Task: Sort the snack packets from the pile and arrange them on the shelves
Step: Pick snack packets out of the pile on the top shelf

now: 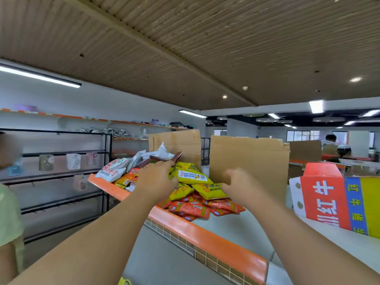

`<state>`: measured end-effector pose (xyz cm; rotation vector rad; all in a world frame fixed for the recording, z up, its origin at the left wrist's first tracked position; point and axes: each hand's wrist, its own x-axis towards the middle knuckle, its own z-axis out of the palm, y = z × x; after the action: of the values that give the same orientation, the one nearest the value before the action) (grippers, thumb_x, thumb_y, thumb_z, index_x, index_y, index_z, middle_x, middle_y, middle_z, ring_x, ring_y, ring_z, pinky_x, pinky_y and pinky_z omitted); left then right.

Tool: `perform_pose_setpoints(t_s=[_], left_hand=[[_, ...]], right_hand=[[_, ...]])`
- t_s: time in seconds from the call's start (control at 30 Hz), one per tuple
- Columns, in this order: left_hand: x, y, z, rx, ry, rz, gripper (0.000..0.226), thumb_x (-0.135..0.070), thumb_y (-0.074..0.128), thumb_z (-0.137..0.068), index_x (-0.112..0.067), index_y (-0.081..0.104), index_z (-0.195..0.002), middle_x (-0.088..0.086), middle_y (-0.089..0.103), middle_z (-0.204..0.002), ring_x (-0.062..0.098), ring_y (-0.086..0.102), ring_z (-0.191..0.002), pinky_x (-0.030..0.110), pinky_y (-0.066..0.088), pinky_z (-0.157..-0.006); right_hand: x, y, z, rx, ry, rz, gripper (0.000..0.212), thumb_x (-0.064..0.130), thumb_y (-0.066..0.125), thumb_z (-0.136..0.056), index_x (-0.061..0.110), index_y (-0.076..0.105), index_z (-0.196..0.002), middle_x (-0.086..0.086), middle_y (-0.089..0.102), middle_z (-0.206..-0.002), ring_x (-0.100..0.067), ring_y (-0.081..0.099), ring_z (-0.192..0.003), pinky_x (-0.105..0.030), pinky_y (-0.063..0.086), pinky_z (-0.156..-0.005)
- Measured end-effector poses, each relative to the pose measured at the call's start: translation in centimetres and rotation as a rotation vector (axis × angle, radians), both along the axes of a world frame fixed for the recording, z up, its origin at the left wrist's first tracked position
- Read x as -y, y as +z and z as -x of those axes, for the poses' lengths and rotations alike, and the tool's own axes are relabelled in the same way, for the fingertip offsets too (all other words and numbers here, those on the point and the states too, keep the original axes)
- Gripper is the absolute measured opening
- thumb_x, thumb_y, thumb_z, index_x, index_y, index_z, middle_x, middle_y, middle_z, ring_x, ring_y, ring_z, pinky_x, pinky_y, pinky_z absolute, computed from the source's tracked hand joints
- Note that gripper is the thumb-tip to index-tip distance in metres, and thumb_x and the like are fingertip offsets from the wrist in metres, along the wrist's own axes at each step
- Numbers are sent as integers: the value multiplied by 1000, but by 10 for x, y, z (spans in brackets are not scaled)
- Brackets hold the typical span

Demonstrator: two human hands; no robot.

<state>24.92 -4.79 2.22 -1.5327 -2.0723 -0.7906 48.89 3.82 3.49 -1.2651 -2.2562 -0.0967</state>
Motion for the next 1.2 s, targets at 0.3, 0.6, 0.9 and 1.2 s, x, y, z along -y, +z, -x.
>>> perform_pose_setpoints(t_s=[0.3, 0.6, 0.9, 1.2], left_hand=[[-92, -18, 64, 112, -185, 46, 57, -36, 62, -84, -37, 53, -141, -3, 63, -135, 24, 60, -119, 39, 52, -90], [-140, -24, 106, 20, -378, 2, 15, -36, 73, -87, -34, 71, -101, -11, 70, -104, 17, 64, -96, 33, 46, -79], [-146, 40, 40, 318, -733, -311, 14, -36, 56, -99, -28, 54, -87, -3, 62, -78, 26, 58, -79, 43, 51, -74], [-164, 75, -64, 470, -1036, -117, 20, -26, 69, -95, -30, 64, -76, -9, 67, -78, 13, 60, -74, 29, 46, -67]], right_hand=[[-46, -12, 72, 163, -75, 62, 28, 41, 62, -91, 18, 64, -106, -6, 67, -103, -27, 62, -92, -32, 45, -67], [-67, -30, 109, 421, -165, -17, 13, 18, 55, -93, 21, 50, -81, -5, 54, -86, -30, 55, -83, -31, 37, -60], [-58, 35, 22, -161, -295, -74, 15, 10, 45, -92, 18, 41, -80, -1, 50, -71, -22, 47, -63, -31, 30, -53], [-10, 71, -91, -379, -339, -45, 22, 15, 53, -101, 21, 53, -79, -5, 57, -76, -20, 51, -65, -29, 42, -56]])
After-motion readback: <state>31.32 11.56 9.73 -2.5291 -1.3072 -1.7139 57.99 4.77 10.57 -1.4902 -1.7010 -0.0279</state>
